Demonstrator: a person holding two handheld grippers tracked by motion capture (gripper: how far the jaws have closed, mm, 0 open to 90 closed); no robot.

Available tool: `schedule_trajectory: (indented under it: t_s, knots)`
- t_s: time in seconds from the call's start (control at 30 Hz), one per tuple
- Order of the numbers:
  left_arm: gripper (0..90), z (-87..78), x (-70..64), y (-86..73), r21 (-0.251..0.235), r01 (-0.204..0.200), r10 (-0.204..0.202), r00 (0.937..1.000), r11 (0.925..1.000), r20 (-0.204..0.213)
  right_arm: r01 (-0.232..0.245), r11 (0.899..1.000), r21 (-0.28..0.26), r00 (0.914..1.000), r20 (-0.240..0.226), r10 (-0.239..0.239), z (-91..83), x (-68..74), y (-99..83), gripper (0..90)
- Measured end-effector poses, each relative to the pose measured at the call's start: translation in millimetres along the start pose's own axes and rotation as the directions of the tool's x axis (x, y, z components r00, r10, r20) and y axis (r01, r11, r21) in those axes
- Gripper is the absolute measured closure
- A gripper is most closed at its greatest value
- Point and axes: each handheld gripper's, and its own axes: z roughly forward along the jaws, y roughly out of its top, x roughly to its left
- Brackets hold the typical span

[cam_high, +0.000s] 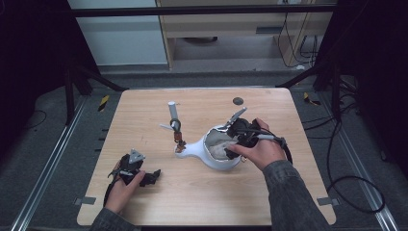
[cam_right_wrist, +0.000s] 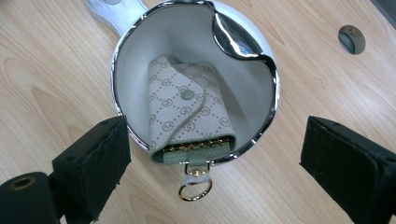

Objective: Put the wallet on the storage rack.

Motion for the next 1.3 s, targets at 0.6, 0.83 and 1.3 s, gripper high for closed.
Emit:
schedule_trajectory:
  t_s: [0.6,0.83,1.3]
  knots:
    - [0.0,-0.2,-0.5,-0.1,0.003,-0.001,0.001,1.0000,1.0000,0.000,-0.103,0.987,-0.120,0.9919,0.062,0.111,-27.0,-11.1,-33.1,7.4]
    - [0.0,-0.9,-1.9,-0.8,0.003,0.001,-0.001,1.0000,1.0000,-0.004,-0.154,0.974,-0.166,0.9834,0.070,0.167,-38.1,-21.8,-53.4,7.0]
    - [0.0,-1.1,-1.7,-0.7,0.005,-0.007,0.007,1.0000,1.0000,0.003,-0.256,0.944,-0.207,0.9565,0.087,0.278,-39.0,-44.9,-83.4,6.2]
